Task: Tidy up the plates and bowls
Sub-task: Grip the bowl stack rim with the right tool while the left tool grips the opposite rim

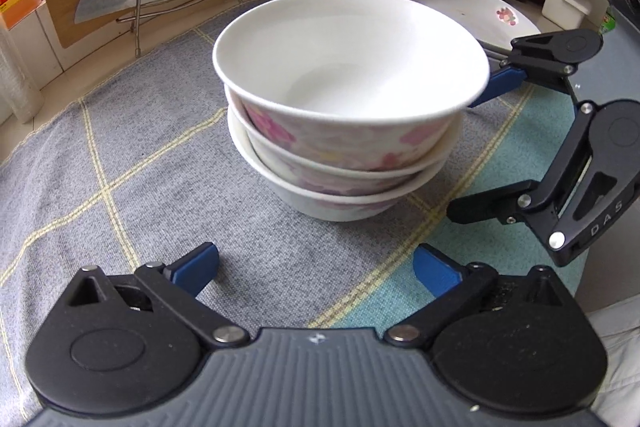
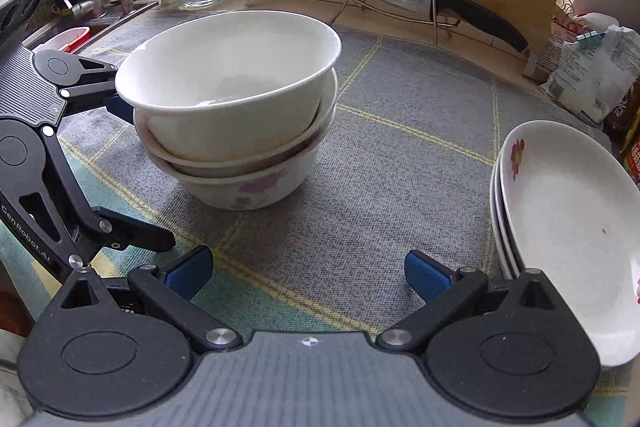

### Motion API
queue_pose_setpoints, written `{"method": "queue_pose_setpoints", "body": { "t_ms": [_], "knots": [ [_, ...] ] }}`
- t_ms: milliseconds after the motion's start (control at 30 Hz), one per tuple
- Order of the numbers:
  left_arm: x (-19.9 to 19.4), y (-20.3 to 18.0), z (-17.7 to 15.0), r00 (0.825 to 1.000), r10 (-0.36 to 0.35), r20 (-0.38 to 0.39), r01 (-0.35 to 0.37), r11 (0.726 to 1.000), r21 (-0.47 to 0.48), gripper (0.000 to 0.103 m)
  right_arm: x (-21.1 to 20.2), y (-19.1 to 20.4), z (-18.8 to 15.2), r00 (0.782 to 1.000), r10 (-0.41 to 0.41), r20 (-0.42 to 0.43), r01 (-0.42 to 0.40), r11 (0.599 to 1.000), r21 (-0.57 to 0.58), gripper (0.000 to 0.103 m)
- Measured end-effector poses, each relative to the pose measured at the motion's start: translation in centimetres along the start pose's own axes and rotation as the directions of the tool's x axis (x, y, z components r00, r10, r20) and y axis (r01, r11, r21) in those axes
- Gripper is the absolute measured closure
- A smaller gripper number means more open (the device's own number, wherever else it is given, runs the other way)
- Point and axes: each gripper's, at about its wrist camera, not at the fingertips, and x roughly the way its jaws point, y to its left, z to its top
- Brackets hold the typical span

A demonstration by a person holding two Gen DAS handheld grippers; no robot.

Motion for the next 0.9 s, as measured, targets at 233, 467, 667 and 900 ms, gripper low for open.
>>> {"method": "queue_pose_setpoints", "body": {
  "t_ms": [233,467,667,900],
  "knots": [
    [-0.3,-0.2,-0.9,0.998,0.022,0.055,-0.02,0.999,-0.024,0.0,0.6,0.2,-0.1,1.0,0.028,-0.006,-0.028,0.997,-0.067,0.0],
    [-0.2,-0.1,-0.9,0.997,0.007,0.083,-0.007,1.0,-0.002,0.0,0.5,0.1,-0.4,0.999,0.037,0.024,-0.035,0.996,-0.082,0.0],
    [0.0,-0.2,0.0,0.994,-0.053,0.093,0.041,0.992,0.119,0.001,0.4,0.0,-0.5,0.999,0.036,0.03,-0.034,0.996,-0.08,0.0],
    [0.2,0.8,1.1,0.983,-0.15,0.107,0.124,0.968,0.216,0.003,0.5,0.1,-0.4,0.999,0.028,0.031,-0.026,0.997,-0.07,0.0]
  ]
}}
